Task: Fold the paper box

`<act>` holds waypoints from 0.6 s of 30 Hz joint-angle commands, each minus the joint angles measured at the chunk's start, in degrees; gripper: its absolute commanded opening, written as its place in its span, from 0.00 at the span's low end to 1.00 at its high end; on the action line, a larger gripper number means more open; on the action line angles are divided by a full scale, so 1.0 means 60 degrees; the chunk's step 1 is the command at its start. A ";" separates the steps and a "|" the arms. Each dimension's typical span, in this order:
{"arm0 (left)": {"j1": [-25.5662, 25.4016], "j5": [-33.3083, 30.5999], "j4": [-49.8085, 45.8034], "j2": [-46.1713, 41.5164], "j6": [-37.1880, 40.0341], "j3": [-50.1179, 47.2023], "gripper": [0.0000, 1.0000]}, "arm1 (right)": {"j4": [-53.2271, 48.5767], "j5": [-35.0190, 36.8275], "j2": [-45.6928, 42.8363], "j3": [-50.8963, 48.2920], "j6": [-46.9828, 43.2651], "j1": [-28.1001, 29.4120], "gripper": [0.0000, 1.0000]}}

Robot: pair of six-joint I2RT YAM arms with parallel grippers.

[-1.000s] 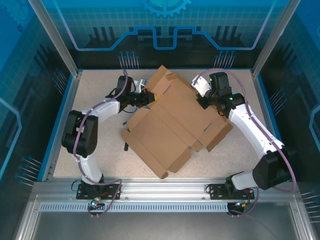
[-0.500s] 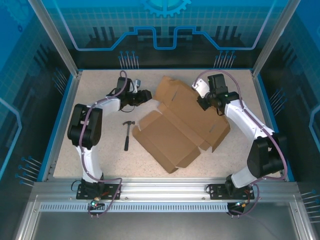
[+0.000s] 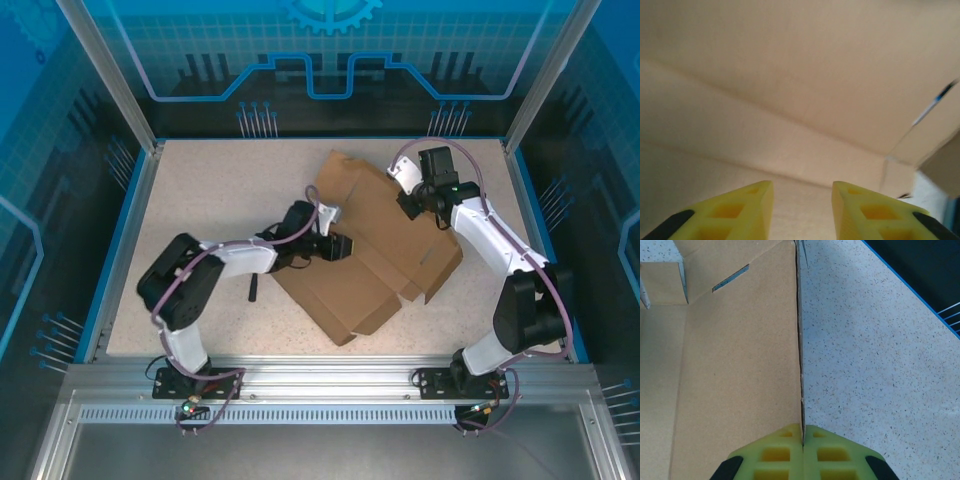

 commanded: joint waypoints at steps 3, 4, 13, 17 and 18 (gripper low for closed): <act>-0.0449 -0.0542 0.0502 0.0994 0.1035 0.1019 0.31 | -0.0179 -0.0141 0.0194 0.0385 0.0057 -0.0103 0.00; -0.0485 -0.0547 0.0511 0.1177 0.1088 0.1144 0.29 | -0.0182 -0.0155 0.0194 0.0384 0.0055 -0.0103 0.00; -0.0556 -0.0637 0.0314 0.2068 0.1048 0.1540 0.22 | -0.0197 -0.0219 0.0237 0.0424 0.0097 -0.0091 0.00; -0.0548 -0.0770 0.0405 0.2198 0.0979 0.1325 0.19 | -0.0229 -0.0247 0.0238 0.0476 0.0089 -0.0085 0.00; -0.0560 -0.0770 0.0429 0.2256 0.0979 0.1317 0.18 | -0.0239 -0.0262 0.0225 0.0486 0.0097 -0.0069 0.00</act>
